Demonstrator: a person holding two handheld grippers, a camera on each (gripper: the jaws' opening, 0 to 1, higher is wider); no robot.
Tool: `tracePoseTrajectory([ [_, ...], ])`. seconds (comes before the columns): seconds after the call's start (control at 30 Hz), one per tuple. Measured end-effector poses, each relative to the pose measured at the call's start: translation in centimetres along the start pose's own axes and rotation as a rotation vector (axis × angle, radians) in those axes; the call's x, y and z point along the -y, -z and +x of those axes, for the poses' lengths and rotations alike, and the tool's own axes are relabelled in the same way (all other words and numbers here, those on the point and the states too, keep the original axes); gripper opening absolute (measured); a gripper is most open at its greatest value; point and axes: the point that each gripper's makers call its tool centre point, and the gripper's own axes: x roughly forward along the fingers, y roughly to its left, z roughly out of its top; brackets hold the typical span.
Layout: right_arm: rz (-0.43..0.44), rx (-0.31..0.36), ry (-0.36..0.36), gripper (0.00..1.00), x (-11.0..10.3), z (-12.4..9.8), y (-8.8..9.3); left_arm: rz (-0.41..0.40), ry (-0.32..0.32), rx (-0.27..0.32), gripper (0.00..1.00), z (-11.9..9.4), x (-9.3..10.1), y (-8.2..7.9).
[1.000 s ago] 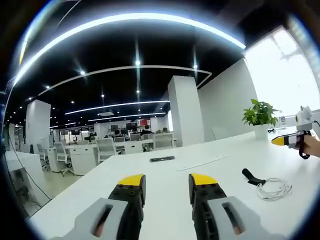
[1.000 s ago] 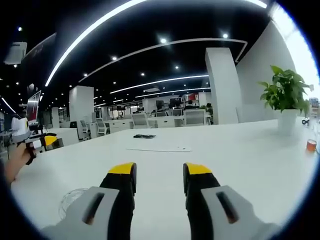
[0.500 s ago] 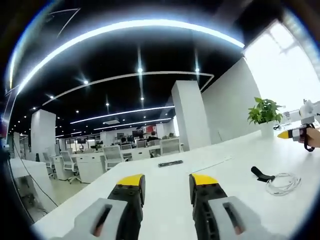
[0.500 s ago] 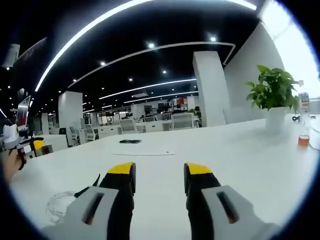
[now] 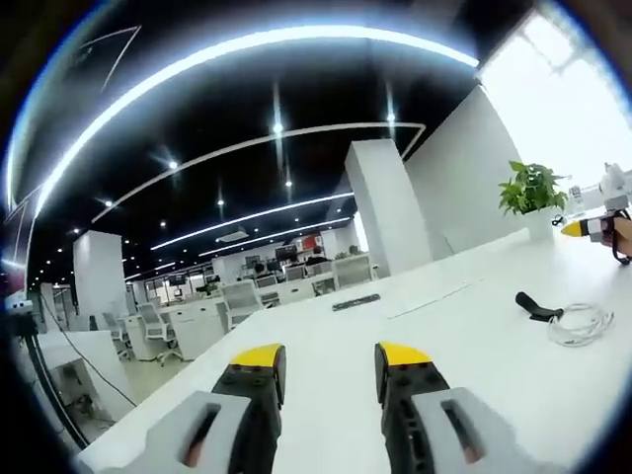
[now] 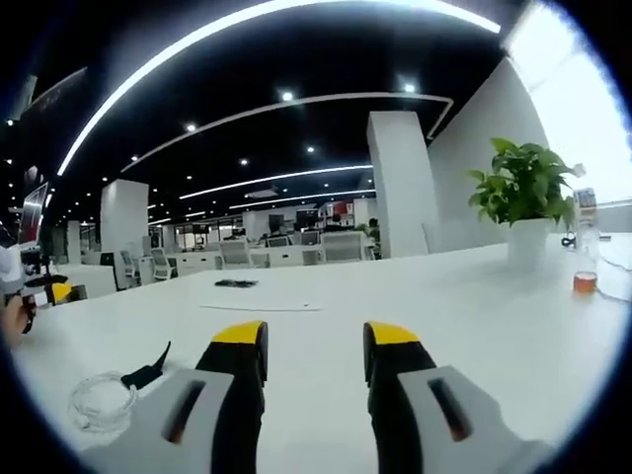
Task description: Peel open the Velcro strap on the desktop, arrange the wired earphones neatly onto it, and close the Velcro strap to secure them.
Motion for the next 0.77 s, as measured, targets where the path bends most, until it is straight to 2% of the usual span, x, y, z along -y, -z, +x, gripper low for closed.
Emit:
tracePoseTrajectory([
  [0.17,0.0,-0.004,-0.012,0.4,-0.5,0.0,0.1,-0.059,-0.014,0.016,0.4,-0.4,-0.8,-0.2],
  [0.3,-0.005,-0.005,-0.022,0.4,-0.7,0.2,0.2,-0.103,-0.006,-0.003,0.42,0.2,-0.9,0.1],
  [0.6,-0.026,-0.036,-0.078,0.4,-2.3,0.7,0.8,-0.091,0.007,0.009,0.42,0.2,0.0,-0.3],
  [0.77,-0.044,-0.049,-0.098,0.39,-3.3,0.6,1.2,-0.053,0.017,-0.026,0.42,0.4,0.8,0.5],
])
